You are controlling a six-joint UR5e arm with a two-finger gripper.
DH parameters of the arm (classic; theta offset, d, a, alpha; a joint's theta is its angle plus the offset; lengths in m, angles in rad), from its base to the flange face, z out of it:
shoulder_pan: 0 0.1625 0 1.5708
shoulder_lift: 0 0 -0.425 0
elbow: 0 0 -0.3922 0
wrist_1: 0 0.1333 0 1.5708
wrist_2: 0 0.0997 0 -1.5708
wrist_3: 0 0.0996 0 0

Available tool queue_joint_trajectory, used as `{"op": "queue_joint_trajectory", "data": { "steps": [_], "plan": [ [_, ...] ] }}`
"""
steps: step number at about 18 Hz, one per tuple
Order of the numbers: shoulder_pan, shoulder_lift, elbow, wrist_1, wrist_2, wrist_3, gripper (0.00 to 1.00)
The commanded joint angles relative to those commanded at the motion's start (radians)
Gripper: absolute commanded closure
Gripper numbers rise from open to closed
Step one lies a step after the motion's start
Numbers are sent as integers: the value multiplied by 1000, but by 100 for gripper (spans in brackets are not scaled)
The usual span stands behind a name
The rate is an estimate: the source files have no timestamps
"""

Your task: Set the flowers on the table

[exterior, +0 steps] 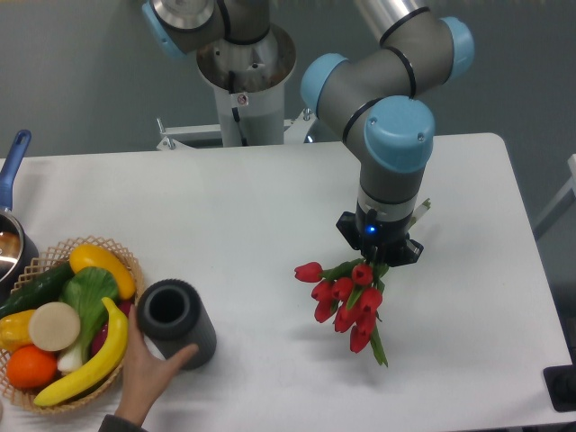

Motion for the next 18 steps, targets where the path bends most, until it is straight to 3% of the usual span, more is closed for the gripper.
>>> {"op": "queue_joint_trajectory", "data": {
  "steps": [12, 15, 18],
  "plan": [
    [-21, -54, -12, 5, 0, -14, 91],
    [-29, -66, -14, 6, -3, -15, 75],
    [-34, -74, -14, 20, -8, -15, 42]
  ]
}}
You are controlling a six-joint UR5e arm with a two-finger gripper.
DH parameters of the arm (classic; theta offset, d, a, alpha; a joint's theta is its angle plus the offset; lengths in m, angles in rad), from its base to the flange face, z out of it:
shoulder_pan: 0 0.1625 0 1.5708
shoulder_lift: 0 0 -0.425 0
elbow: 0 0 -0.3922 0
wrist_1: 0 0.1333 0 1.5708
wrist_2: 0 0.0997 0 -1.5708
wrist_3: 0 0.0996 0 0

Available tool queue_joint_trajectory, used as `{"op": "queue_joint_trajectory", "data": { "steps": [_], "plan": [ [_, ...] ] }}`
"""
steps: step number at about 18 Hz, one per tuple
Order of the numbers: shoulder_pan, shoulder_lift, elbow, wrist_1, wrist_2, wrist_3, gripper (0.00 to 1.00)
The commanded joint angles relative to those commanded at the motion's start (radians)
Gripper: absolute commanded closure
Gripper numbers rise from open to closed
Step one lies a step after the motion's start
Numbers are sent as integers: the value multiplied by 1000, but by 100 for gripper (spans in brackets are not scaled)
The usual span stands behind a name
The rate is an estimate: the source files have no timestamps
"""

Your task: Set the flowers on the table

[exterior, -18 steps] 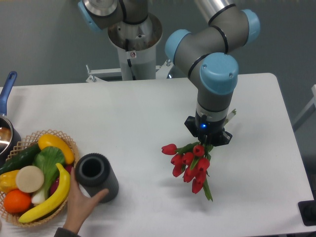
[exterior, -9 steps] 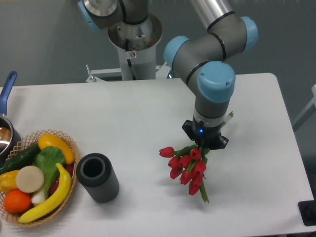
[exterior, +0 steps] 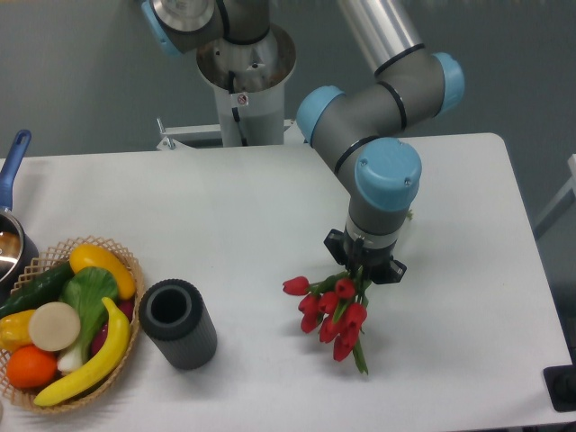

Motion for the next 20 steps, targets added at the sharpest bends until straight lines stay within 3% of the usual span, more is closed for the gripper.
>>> {"op": "queue_joint_trajectory", "data": {
  "steps": [1, 2, 6, 9, 13, 20],
  "plan": [
    [0, 0, -3, 5, -2, 0, 10],
    [0, 2, -6, 5, -5, 2, 0],
    [0, 11, -24, 32, -5, 8, 0],
    [3, 29, -70, 127, 6, 9, 0],
    [34, 34, -61, 173, 2, 15, 0],
    [44, 35, -69, 175, 6, 58, 0]
  ]
}}
